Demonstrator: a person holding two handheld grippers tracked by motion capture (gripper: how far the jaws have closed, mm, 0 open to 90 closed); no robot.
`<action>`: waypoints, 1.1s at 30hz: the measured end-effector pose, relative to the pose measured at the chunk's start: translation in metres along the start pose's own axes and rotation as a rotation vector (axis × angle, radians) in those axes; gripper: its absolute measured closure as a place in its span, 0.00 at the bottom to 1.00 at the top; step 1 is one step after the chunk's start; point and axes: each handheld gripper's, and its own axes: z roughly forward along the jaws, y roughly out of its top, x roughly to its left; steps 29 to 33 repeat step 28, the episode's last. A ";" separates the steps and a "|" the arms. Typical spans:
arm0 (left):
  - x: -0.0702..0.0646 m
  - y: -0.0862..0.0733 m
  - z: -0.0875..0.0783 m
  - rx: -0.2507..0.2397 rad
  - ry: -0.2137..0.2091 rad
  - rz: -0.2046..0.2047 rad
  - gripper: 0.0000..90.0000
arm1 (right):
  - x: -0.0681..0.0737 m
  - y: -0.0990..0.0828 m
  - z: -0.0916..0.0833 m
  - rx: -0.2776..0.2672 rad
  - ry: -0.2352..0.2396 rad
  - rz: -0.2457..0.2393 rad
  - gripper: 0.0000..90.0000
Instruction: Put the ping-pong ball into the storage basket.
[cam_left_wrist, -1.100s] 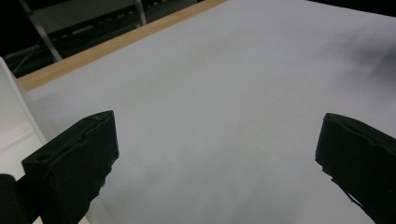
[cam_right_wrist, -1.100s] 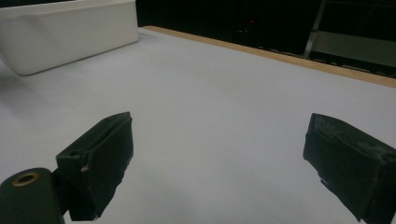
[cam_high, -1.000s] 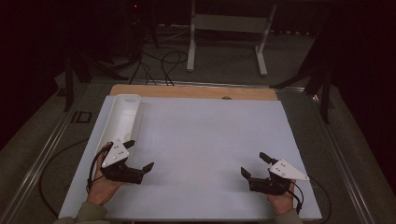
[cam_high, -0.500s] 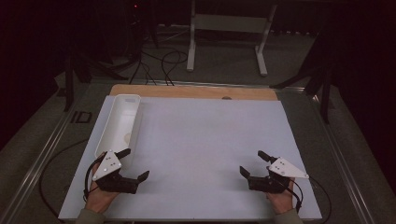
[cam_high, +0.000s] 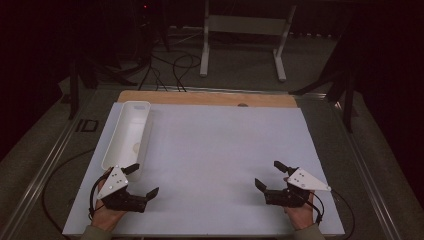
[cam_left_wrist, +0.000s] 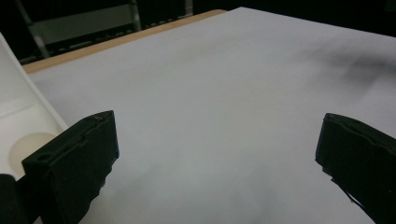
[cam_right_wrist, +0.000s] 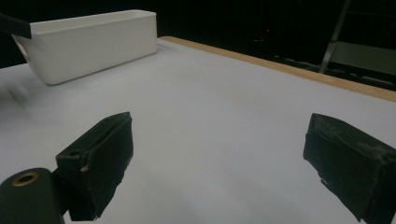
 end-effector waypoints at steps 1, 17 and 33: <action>-0.001 0.000 0.000 -0.001 0.003 0.001 0.00 | 0.001 0.001 0.000 -0.004 0.004 0.002 0.09; 0.002 -0.004 -0.001 -0.033 -0.002 -0.028 0.00 | 0.004 -0.003 0.002 0.008 0.001 0.000 0.09; 0.002 -0.005 0.001 -0.037 -0.032 -0.045 0.00 | 0.006 -0.007 0.003 0.018 0.004 -0.004 0.09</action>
